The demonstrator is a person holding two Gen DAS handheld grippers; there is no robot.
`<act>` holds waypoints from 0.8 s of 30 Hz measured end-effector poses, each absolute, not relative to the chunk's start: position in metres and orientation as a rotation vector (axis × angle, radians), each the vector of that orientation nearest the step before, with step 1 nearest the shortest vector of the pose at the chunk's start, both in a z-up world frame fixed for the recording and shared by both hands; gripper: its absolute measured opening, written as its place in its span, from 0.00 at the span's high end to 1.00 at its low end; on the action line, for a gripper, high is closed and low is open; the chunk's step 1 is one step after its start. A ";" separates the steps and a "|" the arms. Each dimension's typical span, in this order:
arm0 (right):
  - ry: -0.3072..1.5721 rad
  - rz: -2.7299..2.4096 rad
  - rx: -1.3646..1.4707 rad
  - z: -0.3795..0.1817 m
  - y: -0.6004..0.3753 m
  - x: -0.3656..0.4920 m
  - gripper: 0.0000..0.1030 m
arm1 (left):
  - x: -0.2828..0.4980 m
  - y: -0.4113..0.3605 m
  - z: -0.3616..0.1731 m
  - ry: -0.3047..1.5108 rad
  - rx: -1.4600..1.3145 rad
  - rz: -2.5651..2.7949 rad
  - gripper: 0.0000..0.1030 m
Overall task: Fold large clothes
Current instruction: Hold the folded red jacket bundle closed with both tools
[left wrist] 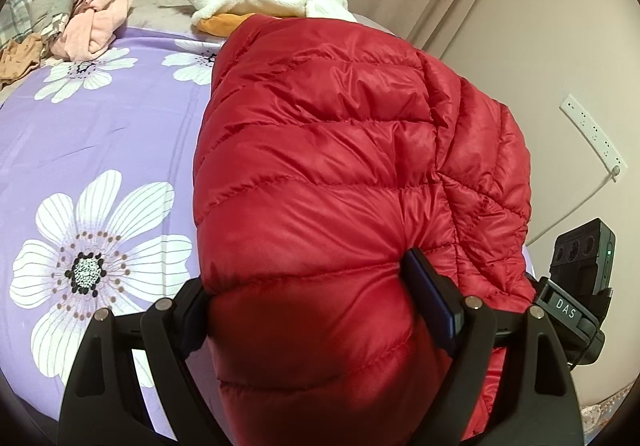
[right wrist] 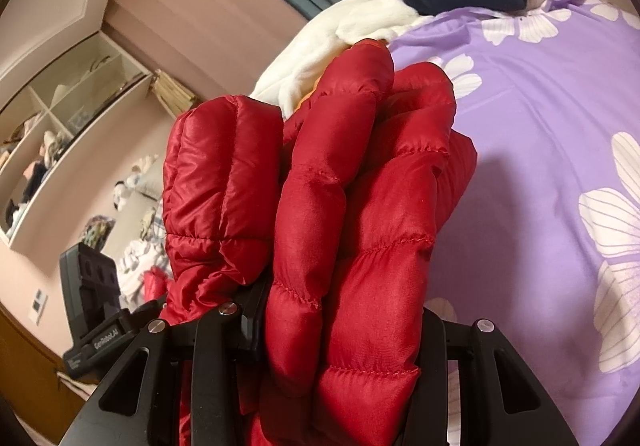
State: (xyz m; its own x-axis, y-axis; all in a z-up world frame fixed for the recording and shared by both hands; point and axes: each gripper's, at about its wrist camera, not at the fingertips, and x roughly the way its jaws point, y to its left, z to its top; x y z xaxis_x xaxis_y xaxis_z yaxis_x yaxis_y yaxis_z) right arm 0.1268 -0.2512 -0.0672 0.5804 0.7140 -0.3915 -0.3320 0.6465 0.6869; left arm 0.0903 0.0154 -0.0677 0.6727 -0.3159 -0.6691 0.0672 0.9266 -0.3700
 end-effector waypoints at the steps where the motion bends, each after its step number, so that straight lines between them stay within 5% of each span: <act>1: 0.711 0.660 0.595 -0.067 -0.249 0.129 0.57 | 0.089 0.017 -0.067 0.806 -0.333 -0.219 0.16; 24: 0.770 0.747 0.488 -0.062 -0.190 0.151 0.57 | 0.069 0.064 -0.073 0.800 -0.429 -0.124 0.16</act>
State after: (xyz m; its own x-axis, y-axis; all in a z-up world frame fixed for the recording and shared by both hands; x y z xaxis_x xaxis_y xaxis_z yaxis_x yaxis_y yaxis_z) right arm 0.1511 -0.1901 -0.0620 0.4880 0.7529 -0.4417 -0.4188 0.6459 0.6383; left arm 0.0691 0.0642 -0.0731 0.6944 -0.2673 -0.6681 -0.0524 0.9072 -0.4175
